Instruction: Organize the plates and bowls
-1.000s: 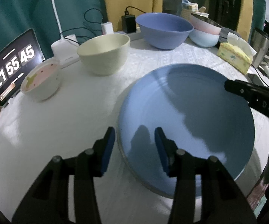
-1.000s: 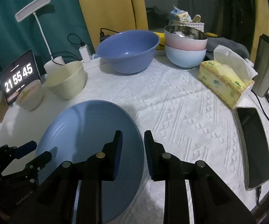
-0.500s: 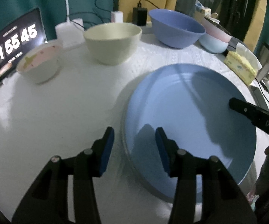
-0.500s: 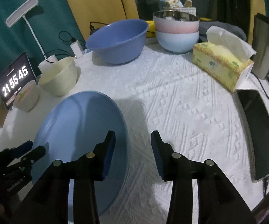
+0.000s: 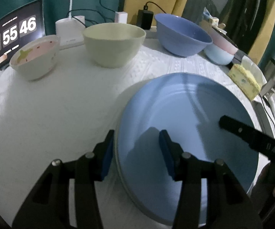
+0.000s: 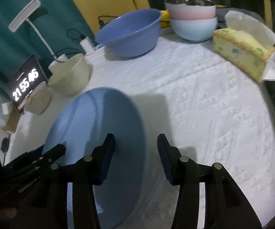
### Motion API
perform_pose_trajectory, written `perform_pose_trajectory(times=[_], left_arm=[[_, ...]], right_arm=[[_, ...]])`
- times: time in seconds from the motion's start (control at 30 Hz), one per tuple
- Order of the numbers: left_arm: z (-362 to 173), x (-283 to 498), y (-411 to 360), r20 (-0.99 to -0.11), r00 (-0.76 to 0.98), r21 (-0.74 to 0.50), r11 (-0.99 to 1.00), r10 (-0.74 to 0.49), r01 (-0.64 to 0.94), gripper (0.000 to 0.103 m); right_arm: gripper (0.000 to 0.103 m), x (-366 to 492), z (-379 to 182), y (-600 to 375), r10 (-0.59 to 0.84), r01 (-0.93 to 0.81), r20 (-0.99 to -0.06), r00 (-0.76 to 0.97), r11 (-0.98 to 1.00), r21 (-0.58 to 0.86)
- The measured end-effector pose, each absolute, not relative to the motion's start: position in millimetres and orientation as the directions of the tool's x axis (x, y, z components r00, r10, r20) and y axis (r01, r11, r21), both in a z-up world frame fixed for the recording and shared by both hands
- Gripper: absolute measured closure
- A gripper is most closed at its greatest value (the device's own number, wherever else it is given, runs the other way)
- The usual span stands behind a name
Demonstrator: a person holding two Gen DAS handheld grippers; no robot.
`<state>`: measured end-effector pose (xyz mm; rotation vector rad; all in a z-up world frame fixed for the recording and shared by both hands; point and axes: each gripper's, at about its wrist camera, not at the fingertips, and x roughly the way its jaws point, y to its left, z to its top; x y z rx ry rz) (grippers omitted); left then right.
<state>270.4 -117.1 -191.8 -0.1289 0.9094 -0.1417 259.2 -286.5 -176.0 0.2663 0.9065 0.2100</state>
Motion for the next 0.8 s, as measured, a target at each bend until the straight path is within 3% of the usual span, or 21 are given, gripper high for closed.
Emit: perform_pose_trajectory(times=[0.13, 0.8], left_arm=[[-192, 270, -119, -0.769, 0.615, -0.155, 0.984, -0.173, 0.083, 0.054], [-184, 260, -91, -0.753, 0.624, -0.187, 0.977, -0.210, 0.103, 0.057]], right_arm=[[0.050, 258, -175, -281, 0.272, -0.064, -0.747, 0.606, 0.953, 0.295], [0.052, 247, -162, -260, 0.242, -0.069, -0.741, 0.626, 0.964, 0.256]])
